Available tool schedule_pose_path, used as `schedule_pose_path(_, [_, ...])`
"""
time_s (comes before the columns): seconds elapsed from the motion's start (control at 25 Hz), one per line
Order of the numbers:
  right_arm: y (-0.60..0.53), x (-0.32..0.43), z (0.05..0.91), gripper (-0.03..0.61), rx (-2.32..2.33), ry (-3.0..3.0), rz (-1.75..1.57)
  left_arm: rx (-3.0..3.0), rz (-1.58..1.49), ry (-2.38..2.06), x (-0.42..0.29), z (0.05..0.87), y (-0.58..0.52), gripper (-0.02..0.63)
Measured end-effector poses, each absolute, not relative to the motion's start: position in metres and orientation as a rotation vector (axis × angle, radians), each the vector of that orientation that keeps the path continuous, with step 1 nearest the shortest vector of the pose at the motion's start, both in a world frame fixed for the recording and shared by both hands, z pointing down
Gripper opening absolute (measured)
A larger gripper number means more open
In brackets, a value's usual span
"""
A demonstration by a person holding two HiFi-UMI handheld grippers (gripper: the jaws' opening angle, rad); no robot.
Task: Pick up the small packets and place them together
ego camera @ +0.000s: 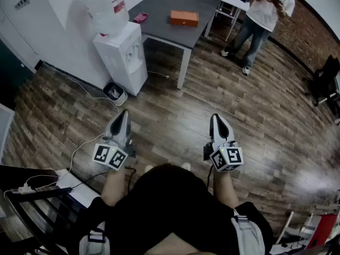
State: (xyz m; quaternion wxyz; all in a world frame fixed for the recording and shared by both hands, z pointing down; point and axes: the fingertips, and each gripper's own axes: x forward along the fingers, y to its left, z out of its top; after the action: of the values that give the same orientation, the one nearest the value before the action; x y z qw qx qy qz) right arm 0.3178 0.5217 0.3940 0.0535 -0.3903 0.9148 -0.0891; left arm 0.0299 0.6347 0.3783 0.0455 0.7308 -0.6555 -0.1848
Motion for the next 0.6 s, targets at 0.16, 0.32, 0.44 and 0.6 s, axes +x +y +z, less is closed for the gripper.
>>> schedule_pose_path(0.16, [0.520, 0.320, 0.401, 0.000, -1.191, 2.761, -0.290, 2.226, -0.556, -2.003, 0.028, 0.380, 0.636, 0.000])
schedule_pose_path(0.32, [0.521, 0.317, 0.402, 0.000, -1.178, 2.763, -0.298, 2.231, -0.547, -2.007, 0.026, 0.380, 0.637, 0.000])
schedule_pose_path(0.44, [0.521, 0.312, 0.403, 0.000, -1.169, 2.772, -0.294, 2.232, -0.546, -2.006, 0.024, 0.381, 0.637, 0.000])
schedule_pose_path(0.6, [0.521, 0.306, 0.403, 0.000, -1.166, 2.783, -0.286, 2.231, -0.552, -1.999, 0.021, 0.383, 0.639, 0.000])
